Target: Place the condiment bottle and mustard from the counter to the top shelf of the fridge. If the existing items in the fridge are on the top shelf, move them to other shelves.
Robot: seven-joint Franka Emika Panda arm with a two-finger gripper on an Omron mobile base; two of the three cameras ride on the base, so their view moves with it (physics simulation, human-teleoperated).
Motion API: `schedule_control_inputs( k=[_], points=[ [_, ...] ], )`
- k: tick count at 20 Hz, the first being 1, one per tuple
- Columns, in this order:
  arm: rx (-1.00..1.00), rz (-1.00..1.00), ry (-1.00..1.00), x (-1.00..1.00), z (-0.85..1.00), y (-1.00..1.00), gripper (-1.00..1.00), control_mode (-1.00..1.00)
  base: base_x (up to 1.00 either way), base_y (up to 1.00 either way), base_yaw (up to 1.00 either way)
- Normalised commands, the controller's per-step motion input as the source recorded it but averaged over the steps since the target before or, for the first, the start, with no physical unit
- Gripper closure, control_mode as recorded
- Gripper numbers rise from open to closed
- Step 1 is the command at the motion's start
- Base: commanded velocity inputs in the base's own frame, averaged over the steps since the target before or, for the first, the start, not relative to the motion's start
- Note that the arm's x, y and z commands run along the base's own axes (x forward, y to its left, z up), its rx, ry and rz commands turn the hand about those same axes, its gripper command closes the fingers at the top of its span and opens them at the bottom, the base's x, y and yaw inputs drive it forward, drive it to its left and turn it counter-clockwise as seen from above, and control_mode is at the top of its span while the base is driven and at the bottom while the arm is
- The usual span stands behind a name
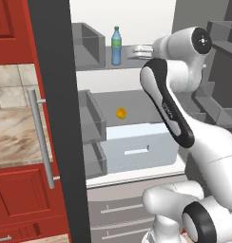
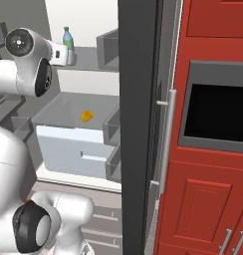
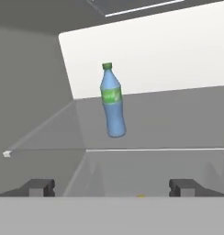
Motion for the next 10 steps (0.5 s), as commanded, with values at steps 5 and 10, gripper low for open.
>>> schedule_control_inputs(
  k=[5, 10],
  points=[
    [-0.03, 0.00, 0.05, 0.58, 0.00, 0.21, -1.00, -1.00, 0.00, 0.00, 0.00],
    [-0.04, 0.00, 0.05, 0.63, 0.00, 0.30, -1.00, -1.00, 0.00, 0.00, 0.00]
  ],
)
